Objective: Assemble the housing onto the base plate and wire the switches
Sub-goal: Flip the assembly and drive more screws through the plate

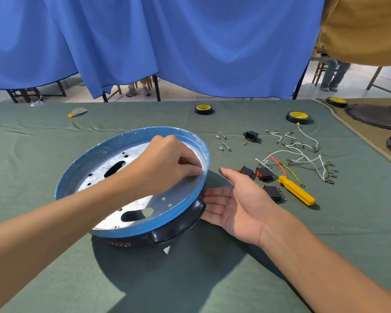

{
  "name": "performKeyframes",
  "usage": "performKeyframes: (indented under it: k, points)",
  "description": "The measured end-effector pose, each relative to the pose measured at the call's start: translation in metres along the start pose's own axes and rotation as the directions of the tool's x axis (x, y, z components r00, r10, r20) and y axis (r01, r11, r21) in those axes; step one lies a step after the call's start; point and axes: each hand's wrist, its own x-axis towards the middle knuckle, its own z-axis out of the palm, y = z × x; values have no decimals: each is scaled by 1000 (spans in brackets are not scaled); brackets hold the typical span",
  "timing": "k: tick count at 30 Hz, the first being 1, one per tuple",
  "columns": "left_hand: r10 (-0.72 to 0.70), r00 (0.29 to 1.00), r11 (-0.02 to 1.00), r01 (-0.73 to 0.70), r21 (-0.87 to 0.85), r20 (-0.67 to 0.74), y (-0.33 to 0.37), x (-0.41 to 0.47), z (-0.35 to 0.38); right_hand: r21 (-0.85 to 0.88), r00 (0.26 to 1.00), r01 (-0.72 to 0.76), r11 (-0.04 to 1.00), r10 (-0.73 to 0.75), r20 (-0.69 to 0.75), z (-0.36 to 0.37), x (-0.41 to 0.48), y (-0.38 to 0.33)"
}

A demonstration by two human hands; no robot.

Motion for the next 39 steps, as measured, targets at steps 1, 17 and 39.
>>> performKeyframes:
  k: [1, 17, 39]
  points:
    - [20, 1000, 1000, -20, 19, -1, 2, -1, 0, -1, 1000, 2, 1000, -2, -2, 0, 0, 0]
    - [2, 999, 990, 4, 144, -38, 5, 1, 6, -1, 1000, -1, 1000, 1, 5, 0, 0, 0]
    - [21, 1000, 1000, -21, 8, -24, -3, -2, 4, 2, 1000, 2, 1000, -2, -3, 2, -2, 0]
